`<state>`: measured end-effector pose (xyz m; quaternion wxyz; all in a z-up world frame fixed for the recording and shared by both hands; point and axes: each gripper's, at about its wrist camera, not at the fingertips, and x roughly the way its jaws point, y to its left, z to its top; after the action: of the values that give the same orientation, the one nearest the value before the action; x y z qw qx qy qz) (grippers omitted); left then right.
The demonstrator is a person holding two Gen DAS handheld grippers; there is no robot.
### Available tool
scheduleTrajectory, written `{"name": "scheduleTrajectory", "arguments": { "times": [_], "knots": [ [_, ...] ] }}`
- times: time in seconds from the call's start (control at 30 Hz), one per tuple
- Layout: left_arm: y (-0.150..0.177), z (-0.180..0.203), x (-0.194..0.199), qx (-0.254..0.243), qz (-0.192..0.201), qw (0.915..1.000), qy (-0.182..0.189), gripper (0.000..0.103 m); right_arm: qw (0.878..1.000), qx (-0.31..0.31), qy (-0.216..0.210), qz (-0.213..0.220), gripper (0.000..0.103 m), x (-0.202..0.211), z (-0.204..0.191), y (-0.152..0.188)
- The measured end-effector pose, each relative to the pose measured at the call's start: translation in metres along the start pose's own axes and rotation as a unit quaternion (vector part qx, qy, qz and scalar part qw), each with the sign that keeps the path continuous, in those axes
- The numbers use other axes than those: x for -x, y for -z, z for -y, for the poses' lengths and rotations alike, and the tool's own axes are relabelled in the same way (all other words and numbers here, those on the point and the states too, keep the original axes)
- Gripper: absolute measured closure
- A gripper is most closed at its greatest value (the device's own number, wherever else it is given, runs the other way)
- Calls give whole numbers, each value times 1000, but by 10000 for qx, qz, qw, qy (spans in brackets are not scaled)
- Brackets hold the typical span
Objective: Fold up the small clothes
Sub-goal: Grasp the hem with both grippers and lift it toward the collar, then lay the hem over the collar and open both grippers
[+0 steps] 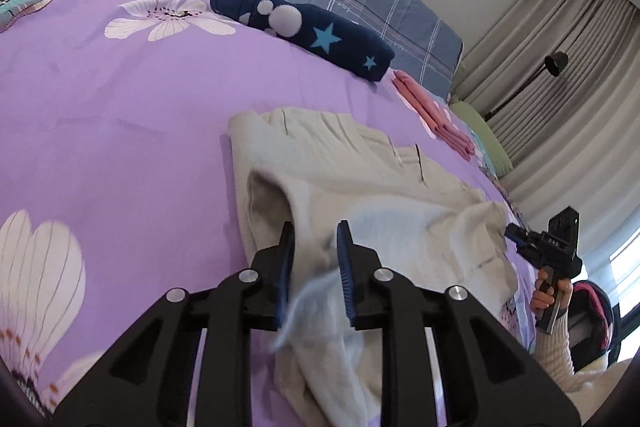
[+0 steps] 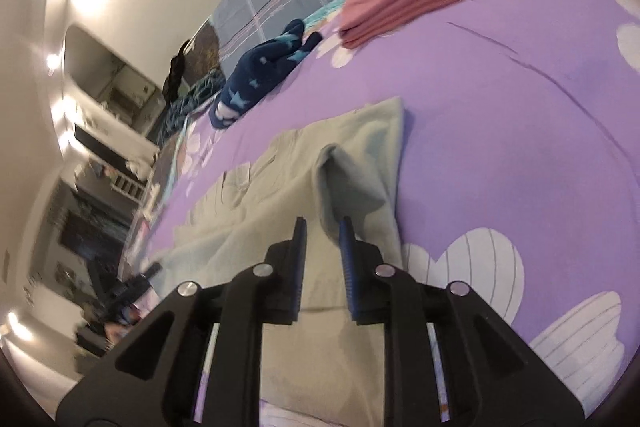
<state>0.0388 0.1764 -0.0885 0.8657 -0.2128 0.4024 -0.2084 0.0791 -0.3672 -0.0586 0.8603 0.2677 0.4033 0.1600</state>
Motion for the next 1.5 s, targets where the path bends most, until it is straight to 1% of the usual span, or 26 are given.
{"name": "scheduleTrajectory", "arguments": {
  "times": [0.1,0.13,0.17,0.2,0.23,0.33,0.43,0.47,0.5,0.6,0.7,0.73,0.9,0.97,1.0,1.03,1.07,1.1,1.17,1.2,1.27,1.3,1.33,1.4,1.47,1.5],
  "knots": [
    [11,0,4,1,-90,9999,-77,81,9999,118,-61,-98,100,-1,-5,2],
    [14,1,5,-17,-120,9999,-84,82,9998,113,-129,-107,100,0,-6,2],
    [16,3,8,-69,-116,9999,-105,87,9996,96,-239,-94,100,2,-7,2],
    [18,5,10,-120,-118,9998,-124,95,9990,53,-435,-49,102,5,-9,0],
    [19,9,13,-192,-133,9997,-124,99,9984,7,-574,6,102,9,-9,-1],
    [15,23,24,-374,-52,9993,25,100,9950,-198,-954,222,102,21,-10,-10],
    [-4,43,37,-603,250,9977,199,101,9920,-358,-1152,376,102,27,-11,-24],
    [-9,47,38,-668,302,9971,210,101,9928,-353,-1063,416,102,27,-12,-29],
    [-14,52,38,-746,336,9964,207,101,9953,-266,-797,477,102,28,-14,-32],
    [-20,57,29,-817,252,9962,160,101,9992,160,-94,347,97,23,-19,-30],
    [-14,52,21,-748,148,9970,165,101,9966,630,524,96,68,12,-18,-14],
    [-13,49,19,-689,138,9974,171,101,9948,765,679,-8,66,7,-18,-9],
    [-10,37,17,-480,92,9988,106,101,9889,1118,973,-92,66,-2,-17,0],
    [-10,37,18,-466,91,9988,97,101,9862,1291,1032,-114,77,-8,-21,1],
    [-10,37,18,-460,95,9988,108,101,9851,1346,1055,-166,93,-11,-23,1],
    [-10,37,18,-462,105,9988,116,101,9846,1372,1065,-194,97,-13,-24,1],
    [-10,37,19,-463,119,9988,123,101,9846,1385,1051,-166,97,-12,-26,1],
    [-10,38,20,-447,148,9988,151,101,9857,1352,997,-148,98,-10,-26,-1],
    [-13,36,22,-341,208,9987,313,101,9923,1046,657,-93,99,-3,-23,-8],
    [-16,35,22,-289,231,9986,374,101,9969,732,289,-52,99,2,-19,-15],
    [-29,34,21,-191,316,9984,435,101,9993,297,-213,101,99,7,-14,-35],
    [-37,34,19,-175,372,9984,399,101,9992,138,-326,187,99,8,-13,-44],
    [-50,31,13,-81,430,9984,364,101,9985,-78,-433,314,103,8,-10,-58],
    [-77,19,-4,306,456,9978,370,101,9946,-645,-411,695,103,2,2,-93],
    [-95,2,-27,684,395,9966,231,99,9915,-916,-40,922,103,-8,13,-116],
    [-102,-8,-40,889,301,9955,109,96,9900,-952,415,953,103,-18,18,-127]
  ]
}}
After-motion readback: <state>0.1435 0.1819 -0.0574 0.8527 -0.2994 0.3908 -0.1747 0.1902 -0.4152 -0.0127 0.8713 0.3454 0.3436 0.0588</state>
